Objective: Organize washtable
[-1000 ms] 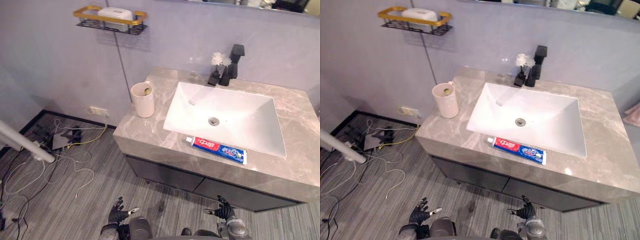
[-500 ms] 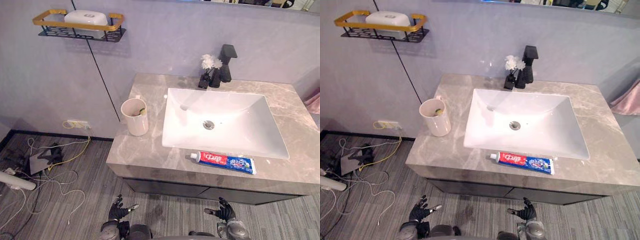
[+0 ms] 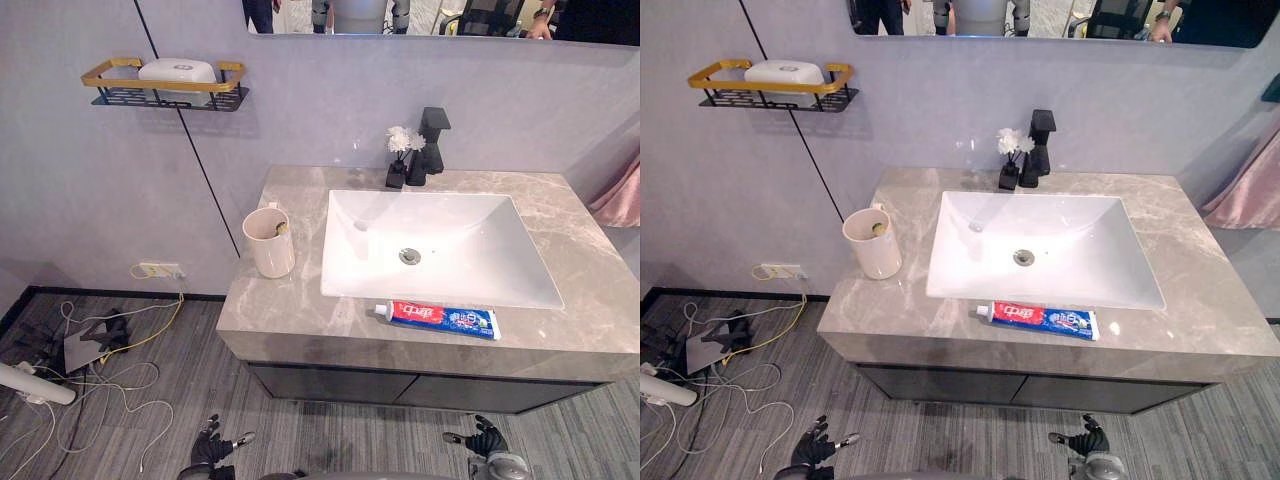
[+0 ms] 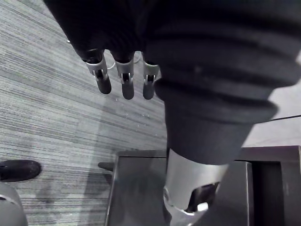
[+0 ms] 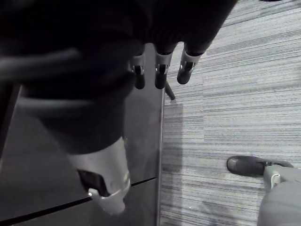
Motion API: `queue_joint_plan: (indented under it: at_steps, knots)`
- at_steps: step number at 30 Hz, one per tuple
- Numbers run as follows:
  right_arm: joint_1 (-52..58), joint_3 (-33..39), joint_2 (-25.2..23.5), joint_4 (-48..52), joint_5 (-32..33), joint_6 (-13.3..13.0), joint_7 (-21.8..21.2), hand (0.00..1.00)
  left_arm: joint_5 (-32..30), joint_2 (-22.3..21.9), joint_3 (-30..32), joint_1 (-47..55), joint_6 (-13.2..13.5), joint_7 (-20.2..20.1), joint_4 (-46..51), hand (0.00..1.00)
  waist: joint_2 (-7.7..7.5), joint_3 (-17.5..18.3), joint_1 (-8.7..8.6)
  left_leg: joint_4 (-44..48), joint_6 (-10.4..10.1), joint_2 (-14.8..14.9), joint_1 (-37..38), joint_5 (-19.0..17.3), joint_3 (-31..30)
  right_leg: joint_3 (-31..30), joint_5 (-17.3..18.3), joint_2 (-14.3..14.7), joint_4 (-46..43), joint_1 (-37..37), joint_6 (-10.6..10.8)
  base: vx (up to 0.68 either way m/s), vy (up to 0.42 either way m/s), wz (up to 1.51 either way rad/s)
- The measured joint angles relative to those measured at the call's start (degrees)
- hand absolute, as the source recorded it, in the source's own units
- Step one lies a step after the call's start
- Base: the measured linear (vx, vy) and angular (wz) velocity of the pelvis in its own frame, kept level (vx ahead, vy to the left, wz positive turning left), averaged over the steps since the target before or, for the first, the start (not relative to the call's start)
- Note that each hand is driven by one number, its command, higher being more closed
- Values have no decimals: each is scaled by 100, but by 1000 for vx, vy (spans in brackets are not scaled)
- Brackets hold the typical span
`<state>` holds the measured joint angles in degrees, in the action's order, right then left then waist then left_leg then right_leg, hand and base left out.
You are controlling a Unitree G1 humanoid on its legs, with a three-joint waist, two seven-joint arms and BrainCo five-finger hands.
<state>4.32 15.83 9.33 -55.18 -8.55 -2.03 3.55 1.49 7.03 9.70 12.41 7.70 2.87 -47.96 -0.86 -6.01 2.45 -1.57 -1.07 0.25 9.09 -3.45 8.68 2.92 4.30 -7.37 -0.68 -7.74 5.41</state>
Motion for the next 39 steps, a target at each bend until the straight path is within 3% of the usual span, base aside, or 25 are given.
queue_joint_plan:
  at_steps: [17, 21, 27, 31, 34, 39]
  knots:
    - [-9, 410, 21, -254, 875, -47, 5, 0, 240, 11, -36, -129, -3, 121, -438, 0, -20, -11, -12, -149, 55, -119, 18, 183, -227, 248, -58, -111, 127, -103, 68, -21, -8, 7]
    - [-10, 623, 159, -254, 907, -92, -7, 0, 263, 182, 462, -141, -17, 150, -344, 0, -24, -14, -18, -166, 67, -149, 19, 199, -271, 319, -121, -142, 246, -174, 84, -22, -10, 5]
    - [-3, 648, 480, -234, 912, -191, -123, 0, 368, 745, 1452, -148, -22, 390, 1258, 0, 18, -41, 2, -163, 89, -192, -50, 222, -435, 487, -134, -178, 305, -212, 86, -9, -20, 14]
    - [181, 694, 439, -170, 917, -204, -193, 0, 388, 808, 2116, -123, 12, 640, 3286, 0, 84, -51, 39, -156, 91, -263, -85, 221, -609, 666, -134, -236, 392, -307, 86, 12, -15, 21]
    - [309, 694, 398, -39, 917, -204, -264, 0, 290, 834, 2252, -156, 39, 812, 4229, 0, 143, -39, 147, -139, 92, -279, -122, 221, -676, 735, -135, -245, 390, -316, 86, 16, -22, 11]
    - [406, 696, 239, 0, 978, -210, -389, 0, -357, 910, 2068, -288, 135, 1010, 5955, 0, 215, -54, 153, 85, 89, -265, -155, 111, -765, 804, -127, -253, 364, -421, 89, -13, -34, 8]
